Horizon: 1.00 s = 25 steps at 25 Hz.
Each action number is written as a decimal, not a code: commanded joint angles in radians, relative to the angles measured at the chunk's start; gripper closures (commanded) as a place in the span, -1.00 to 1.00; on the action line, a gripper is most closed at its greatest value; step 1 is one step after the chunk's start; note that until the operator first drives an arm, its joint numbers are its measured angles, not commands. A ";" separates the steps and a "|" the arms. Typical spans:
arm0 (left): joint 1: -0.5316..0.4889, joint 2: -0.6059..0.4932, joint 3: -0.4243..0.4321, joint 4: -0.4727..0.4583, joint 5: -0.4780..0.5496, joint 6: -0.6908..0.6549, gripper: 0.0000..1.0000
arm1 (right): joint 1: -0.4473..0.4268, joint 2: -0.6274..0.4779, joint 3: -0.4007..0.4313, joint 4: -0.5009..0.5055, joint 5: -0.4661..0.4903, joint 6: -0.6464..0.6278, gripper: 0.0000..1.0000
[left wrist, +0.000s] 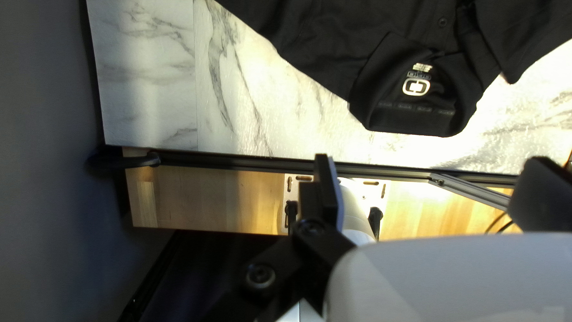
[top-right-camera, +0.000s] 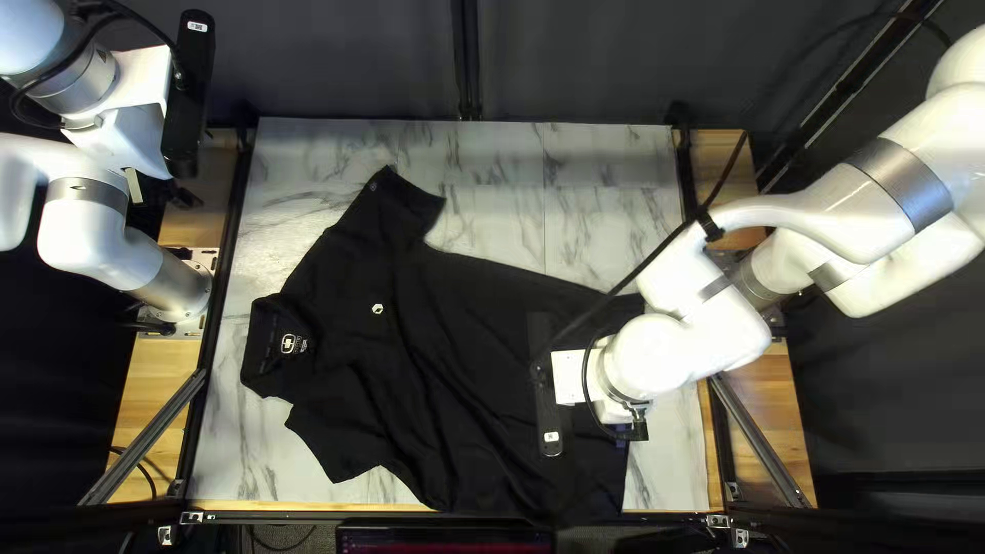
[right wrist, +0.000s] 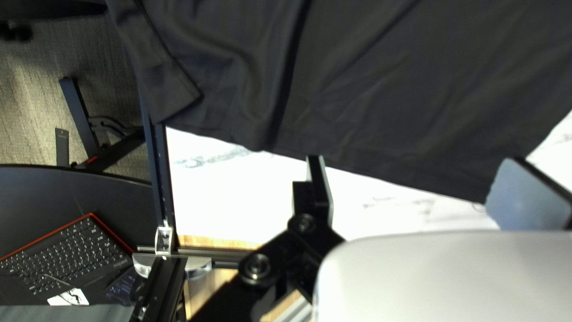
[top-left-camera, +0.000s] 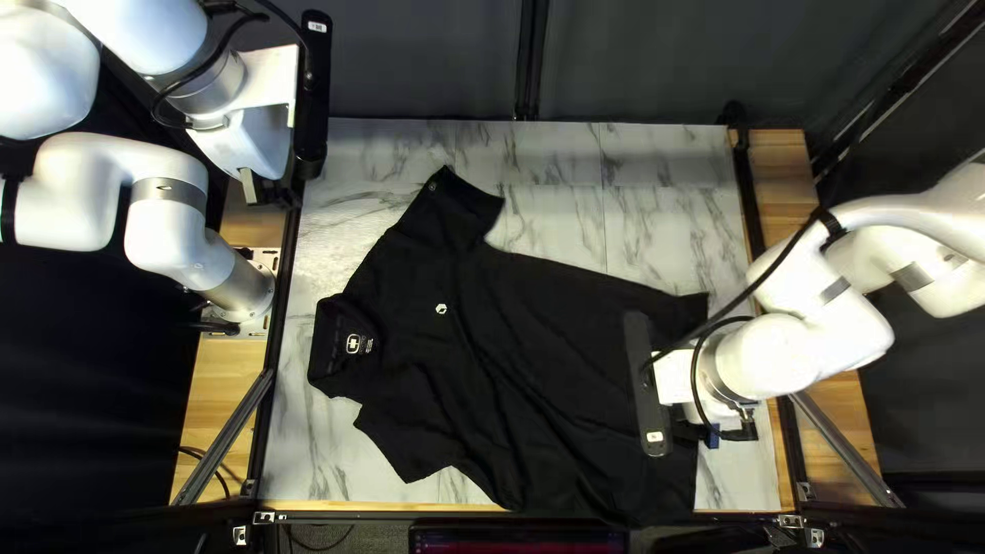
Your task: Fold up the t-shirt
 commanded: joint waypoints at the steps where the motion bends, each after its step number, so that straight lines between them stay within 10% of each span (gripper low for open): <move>1: 0.000 0.000 0.000 0.000 0.000 0.000 -1.00 | -0.115 -0.197 0.231 0.022 -0.059 -0.096 -1.00; 8: 0.000 0.000 0.000 0.000 0.000 0.000 -1.00 | -0.355 -0.699 0.689 0.093 -0.052 -0.305 -1.00; 16: 0.000 0.000 0.000 0.000 0.000 0.000 -1.00 | -0.365 -0.711 0.698 0.086 -0.046 -0.312 -1.00; 21: 0.000 0.000 0.000 0.000 0.000 0.000 -1.00 | -0.586 -0.760 0.709 0.156 -0.038 -0.557 -1.00; 25: 0.000 0.000 0.000 0.000 0.000 0.000 -1.00 | -0.695 -0.605 0.737 0.257 -0.215 -0.660 -1.00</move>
